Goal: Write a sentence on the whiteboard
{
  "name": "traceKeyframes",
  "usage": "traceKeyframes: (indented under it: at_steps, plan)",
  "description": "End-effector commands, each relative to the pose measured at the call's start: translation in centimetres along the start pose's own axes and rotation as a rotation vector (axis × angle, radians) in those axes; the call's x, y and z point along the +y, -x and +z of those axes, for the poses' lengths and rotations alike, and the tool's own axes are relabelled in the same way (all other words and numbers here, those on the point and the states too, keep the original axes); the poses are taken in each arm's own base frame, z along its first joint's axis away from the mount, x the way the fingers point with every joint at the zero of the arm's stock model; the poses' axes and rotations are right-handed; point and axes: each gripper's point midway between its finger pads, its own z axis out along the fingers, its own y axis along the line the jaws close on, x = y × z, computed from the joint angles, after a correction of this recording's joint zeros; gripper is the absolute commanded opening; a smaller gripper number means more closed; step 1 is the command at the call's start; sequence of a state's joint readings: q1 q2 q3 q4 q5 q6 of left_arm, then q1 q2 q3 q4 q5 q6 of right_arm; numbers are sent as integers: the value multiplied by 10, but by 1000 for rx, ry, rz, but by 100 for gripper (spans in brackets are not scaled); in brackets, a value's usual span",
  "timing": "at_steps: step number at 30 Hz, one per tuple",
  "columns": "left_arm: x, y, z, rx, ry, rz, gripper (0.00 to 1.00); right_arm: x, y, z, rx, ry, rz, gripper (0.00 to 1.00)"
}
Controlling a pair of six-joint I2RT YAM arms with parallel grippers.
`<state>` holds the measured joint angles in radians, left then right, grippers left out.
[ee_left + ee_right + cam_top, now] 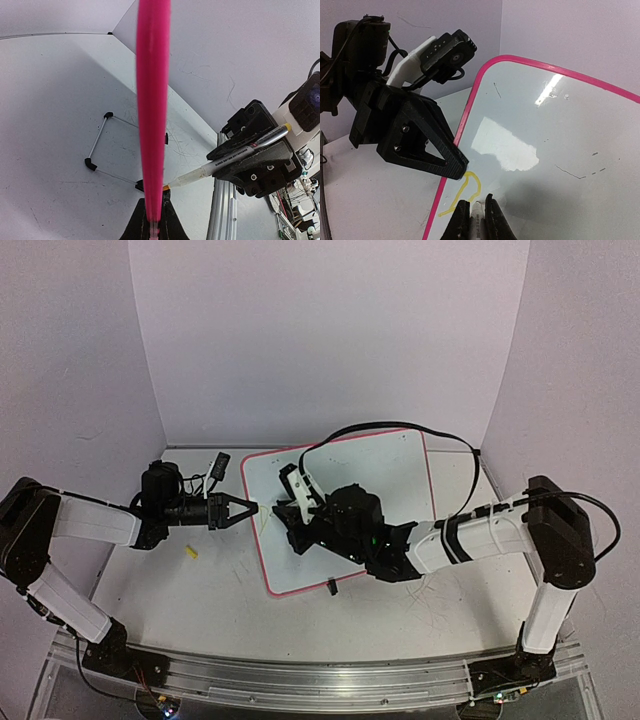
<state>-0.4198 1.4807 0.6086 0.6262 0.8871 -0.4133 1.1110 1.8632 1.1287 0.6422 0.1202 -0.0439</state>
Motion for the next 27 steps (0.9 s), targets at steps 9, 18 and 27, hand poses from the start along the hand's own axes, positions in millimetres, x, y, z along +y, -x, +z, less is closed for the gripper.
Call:
traceKeyframes:
  at_steps: [9,18,27]
  plan:
    - [-5,11,4,-13,-5,71,0,-7,14,7,-41,-50,1,0]
    - [-4,12,5,-12,-4,67,0,-8,1,0,-9,-48,12,0]
    - [-3,13,5,-13,-3,68,0,-4,-8,-4,8,-30,19,0]
